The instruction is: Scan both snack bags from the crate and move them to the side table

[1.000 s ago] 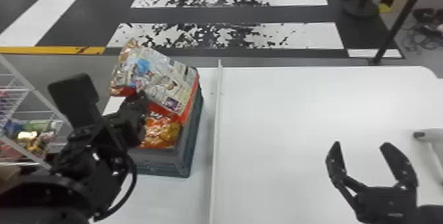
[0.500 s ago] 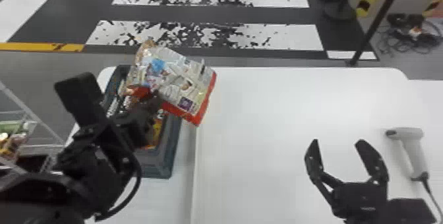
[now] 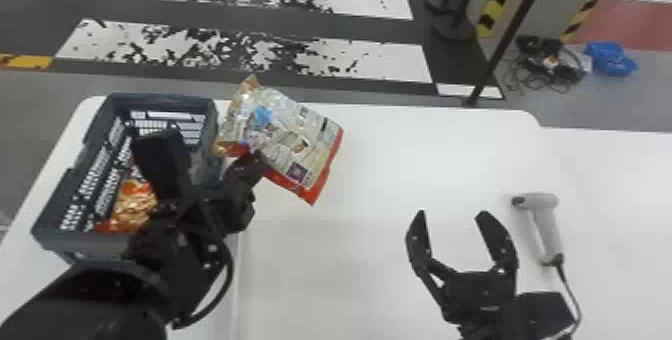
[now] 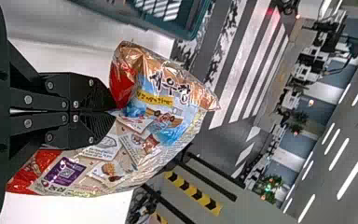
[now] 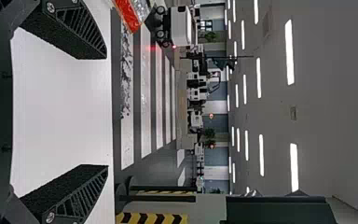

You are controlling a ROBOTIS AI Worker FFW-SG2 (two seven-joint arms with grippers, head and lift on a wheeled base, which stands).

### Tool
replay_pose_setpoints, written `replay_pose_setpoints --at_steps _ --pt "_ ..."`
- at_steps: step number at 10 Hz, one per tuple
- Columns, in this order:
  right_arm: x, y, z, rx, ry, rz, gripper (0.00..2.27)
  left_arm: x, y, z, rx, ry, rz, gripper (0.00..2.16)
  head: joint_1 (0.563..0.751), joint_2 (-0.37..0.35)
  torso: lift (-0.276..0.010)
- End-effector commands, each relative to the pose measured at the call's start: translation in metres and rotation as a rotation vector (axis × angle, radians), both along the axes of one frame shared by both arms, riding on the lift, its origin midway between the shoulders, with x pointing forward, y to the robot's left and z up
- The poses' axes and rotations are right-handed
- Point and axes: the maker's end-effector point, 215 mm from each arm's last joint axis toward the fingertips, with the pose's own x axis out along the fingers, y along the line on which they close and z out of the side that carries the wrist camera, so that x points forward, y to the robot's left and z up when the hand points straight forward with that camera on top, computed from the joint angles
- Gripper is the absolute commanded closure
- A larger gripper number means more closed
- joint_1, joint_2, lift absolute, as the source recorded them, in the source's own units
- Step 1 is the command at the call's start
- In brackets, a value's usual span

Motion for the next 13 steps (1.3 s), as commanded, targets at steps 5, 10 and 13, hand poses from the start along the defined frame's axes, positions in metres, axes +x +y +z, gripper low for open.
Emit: replay_pose_setpoints --at_steps 5,10,13 --pt "0.0 -0.001 0.002 0.003 -0.004 -0.002 0.09 -0.017 -0.117 -0.106 0.053 0.126 -0.267 2.14 0.695 -0.288 -0.075" --pt "0.0 -0.001 0.002 0.002 -0.005 -0.001 0.09 -0.058 -0.183 -0.118 0.018 0.123 -0.506 1.89 0.695 -0.35 -0.075" --pt "0.001 0.0 0.003 0.003 -0.006 0.001 0.09 -0.07 -0.194 -0.092 0.196 0.021 -0.525 0.0 0.695 -0.35 -0.075"
